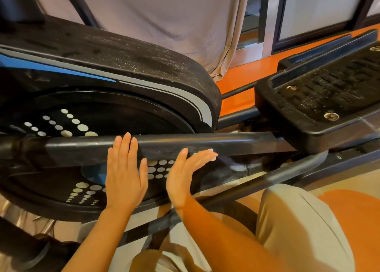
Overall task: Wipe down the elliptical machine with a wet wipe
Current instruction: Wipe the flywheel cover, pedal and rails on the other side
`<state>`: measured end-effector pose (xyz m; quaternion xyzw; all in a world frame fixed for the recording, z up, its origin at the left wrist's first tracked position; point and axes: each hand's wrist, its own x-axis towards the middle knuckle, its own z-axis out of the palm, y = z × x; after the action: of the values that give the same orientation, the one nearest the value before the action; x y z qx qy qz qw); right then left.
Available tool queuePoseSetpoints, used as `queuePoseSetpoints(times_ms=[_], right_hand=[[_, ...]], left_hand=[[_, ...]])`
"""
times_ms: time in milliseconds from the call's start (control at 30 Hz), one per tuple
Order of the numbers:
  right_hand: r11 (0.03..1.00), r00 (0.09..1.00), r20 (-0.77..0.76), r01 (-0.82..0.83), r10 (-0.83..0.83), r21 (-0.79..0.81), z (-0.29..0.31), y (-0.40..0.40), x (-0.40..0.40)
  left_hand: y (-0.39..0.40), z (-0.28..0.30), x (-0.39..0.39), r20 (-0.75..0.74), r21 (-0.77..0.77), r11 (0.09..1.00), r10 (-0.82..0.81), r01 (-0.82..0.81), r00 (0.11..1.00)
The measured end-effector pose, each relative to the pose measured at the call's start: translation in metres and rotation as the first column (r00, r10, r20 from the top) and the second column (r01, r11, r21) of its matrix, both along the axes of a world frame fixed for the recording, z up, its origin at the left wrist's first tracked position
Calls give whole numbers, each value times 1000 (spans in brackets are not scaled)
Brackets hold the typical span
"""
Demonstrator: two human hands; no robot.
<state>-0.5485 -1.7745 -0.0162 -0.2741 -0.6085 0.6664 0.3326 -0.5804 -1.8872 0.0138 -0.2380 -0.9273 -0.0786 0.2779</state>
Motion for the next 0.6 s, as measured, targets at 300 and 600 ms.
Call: queuePoseSetpoints(times_ms=[300, 600], right_hand=[[353, 935, 342, -291, -92, 889, -53, 11, 10], [-771, 938, 327, -123, 115, 625, -28, 189, 7]], left_hand=[[-10, 0, -5, -37, -43, 996, -77, 75, 996], [-22, 7, -6, -16, -133, 982, -134, 131, 991]])
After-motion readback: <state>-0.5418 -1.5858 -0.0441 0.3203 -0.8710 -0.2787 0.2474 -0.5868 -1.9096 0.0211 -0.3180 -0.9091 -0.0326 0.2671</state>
